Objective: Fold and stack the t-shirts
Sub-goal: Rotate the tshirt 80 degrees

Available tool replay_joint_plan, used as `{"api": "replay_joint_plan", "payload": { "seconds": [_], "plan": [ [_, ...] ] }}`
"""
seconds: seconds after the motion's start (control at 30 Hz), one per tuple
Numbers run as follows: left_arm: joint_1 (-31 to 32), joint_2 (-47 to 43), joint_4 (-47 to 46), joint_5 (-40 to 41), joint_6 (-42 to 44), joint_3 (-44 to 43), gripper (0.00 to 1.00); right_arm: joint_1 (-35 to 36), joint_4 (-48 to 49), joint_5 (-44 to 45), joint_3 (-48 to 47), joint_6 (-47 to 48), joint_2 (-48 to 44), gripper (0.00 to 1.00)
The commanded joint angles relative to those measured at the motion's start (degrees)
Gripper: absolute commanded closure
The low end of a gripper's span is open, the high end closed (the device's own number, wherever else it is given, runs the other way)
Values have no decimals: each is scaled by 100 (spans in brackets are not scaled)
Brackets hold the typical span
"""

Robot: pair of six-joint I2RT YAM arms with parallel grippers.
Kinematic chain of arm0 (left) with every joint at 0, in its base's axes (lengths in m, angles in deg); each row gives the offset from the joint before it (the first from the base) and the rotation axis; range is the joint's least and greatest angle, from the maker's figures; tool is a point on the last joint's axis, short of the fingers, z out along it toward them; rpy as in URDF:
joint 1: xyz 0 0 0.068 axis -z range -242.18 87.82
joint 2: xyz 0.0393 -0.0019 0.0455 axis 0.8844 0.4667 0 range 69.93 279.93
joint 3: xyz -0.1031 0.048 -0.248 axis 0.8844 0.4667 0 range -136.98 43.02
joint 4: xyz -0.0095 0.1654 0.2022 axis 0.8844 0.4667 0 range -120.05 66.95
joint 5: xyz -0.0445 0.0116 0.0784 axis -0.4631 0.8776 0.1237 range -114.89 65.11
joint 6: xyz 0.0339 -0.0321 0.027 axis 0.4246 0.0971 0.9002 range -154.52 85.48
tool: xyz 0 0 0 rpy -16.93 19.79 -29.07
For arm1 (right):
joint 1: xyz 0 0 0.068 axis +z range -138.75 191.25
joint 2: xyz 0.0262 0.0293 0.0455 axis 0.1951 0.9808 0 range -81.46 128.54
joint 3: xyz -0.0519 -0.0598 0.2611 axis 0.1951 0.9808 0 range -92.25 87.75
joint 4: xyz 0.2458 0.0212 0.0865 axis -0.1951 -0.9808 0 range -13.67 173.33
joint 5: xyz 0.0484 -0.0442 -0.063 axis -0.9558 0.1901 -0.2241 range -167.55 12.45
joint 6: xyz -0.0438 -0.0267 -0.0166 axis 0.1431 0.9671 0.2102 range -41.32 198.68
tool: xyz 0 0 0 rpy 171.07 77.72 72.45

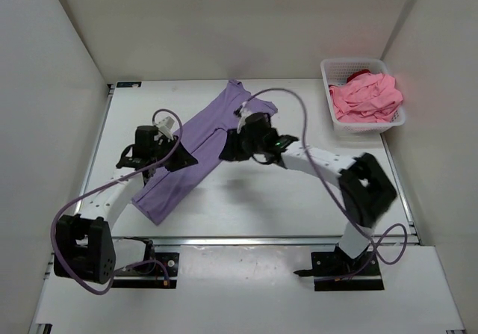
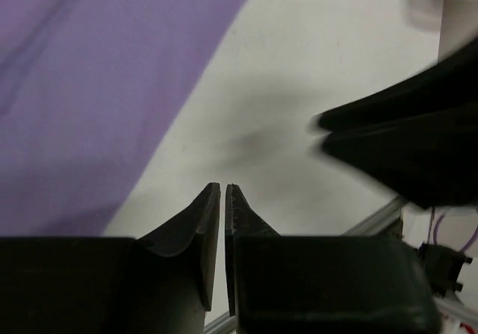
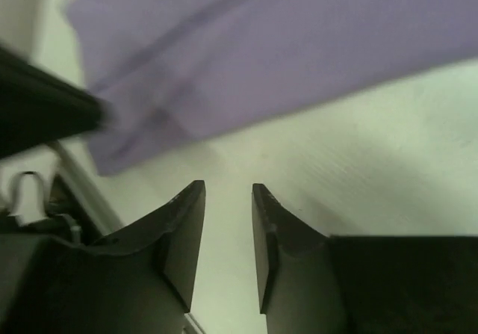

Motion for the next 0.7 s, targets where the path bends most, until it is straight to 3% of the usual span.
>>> {"api": "replay_joint_plan", "payload": {
  "seconds": [0.0, 0.33, 0.43, 0.53, 0.67],
  "plan": [
    [-205, -175, 340, -126, 226, -497, 81, 309, 429, 301, -144, -432, 736, 69],
    [-213, -333, 148, -134, 130, -340, 76, 706, 209, 1119, -1207, -1100, 2327, 58],
    [-143, -342, 183, -29, 209, -383, 75, 627, 218, 822, -1366, -1503, 2732, 67],
    [-47, -289, 236, 121, 297, -428, 75, 548, 306, 548, -1297, -1611, 2830, 89],
    [58, -210, 192, 147, 315, -393, 75, 276, 446, 574, -805, -1418, 2261, 100]
  ]
}}
